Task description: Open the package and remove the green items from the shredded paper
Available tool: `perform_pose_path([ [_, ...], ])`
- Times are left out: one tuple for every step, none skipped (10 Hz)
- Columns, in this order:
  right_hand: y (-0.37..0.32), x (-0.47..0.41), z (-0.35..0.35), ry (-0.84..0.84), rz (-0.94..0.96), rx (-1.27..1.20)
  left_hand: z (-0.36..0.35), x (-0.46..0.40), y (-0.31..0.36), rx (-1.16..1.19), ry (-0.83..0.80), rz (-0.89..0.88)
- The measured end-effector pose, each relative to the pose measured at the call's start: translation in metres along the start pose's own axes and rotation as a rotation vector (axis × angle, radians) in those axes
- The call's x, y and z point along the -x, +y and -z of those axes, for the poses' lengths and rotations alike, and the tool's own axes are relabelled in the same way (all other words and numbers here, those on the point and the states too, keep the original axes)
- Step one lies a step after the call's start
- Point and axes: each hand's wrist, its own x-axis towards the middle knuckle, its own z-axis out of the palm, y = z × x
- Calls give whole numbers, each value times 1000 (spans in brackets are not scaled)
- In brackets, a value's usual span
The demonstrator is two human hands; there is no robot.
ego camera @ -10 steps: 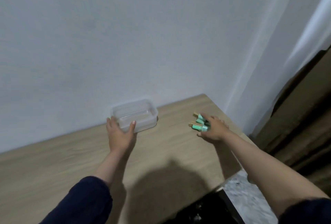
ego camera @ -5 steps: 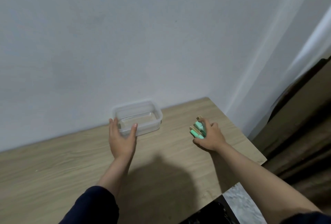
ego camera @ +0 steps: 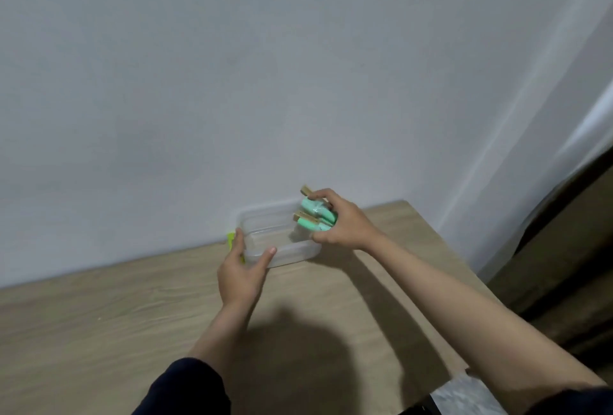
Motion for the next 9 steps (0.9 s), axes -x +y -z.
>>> perform_pose_path([
  [-17,-39,-23,-219,-2,102,2,0,0,-12,-14,2],
  [-18,-68,-46,-425,-99,155,3,-2,1,-45,-29,4],
  [-9,-82,-59,-526,-178,208,3,-2,1,-72,-31,17],
  [3,-82,-66,-493,-199,111,2,-2,-1,-62,-22,-1],
  [10,-79,-69,-433,-200,53,1,1,-1,-59,-10,-12],
  [10,-78,-67,-341,-200,37,1,0,2,-69,-2,-6],
  [5,-69,-62,-213,-156,86,0,6,6,-113,-24,2],
  [-16,-54,-49,-67,-125,65,-1,3,23,-207,-58,40],
  [-39,-10,-53,163,-9,-29,2,20,35,-194,-30,39],
])
